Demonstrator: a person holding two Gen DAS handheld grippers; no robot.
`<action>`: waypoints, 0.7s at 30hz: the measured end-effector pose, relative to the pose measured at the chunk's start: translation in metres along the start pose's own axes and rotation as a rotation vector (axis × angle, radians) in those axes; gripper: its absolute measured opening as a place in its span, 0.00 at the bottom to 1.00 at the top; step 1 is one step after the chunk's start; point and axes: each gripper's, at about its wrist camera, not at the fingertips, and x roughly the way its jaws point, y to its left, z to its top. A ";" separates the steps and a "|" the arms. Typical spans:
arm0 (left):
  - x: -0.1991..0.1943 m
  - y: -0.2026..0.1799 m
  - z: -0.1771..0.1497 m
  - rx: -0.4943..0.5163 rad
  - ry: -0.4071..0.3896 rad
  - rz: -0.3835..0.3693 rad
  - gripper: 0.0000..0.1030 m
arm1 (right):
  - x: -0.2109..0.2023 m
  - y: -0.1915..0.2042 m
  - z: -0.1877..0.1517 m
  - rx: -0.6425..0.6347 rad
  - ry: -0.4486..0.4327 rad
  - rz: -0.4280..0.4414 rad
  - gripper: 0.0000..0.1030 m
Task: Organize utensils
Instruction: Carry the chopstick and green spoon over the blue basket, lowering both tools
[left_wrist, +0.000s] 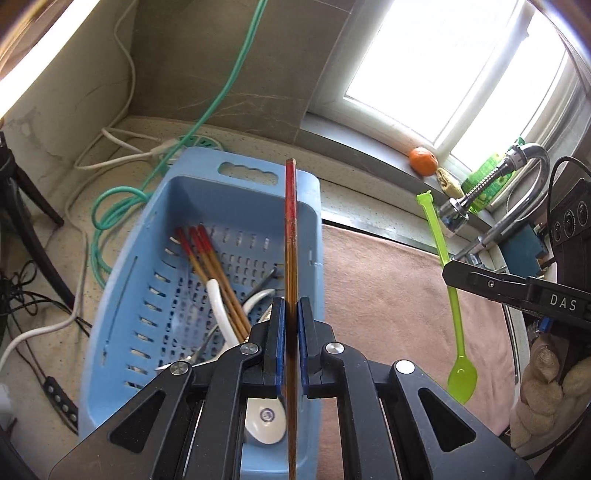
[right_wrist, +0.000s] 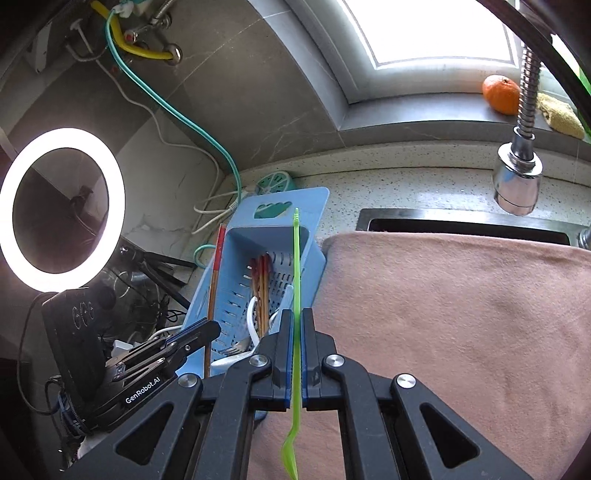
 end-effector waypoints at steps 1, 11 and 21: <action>0.000 0.006 0.002 -0.007 -0.003 0.014 0.05 | 0.004 0.004 0.002 -0.004 0.004 0.003 0.03; 0.004 0.051 0.010 -0.052 0.012 0.084 0.05 | 0.051 0.030 0.015 0.001 0.054 0.025 0.03; 0.004 0.060 0.013 -0.045 0.011 0.127 0.06 | 0.081 0.050 0.016 -0.024 0.092 0.025 0.03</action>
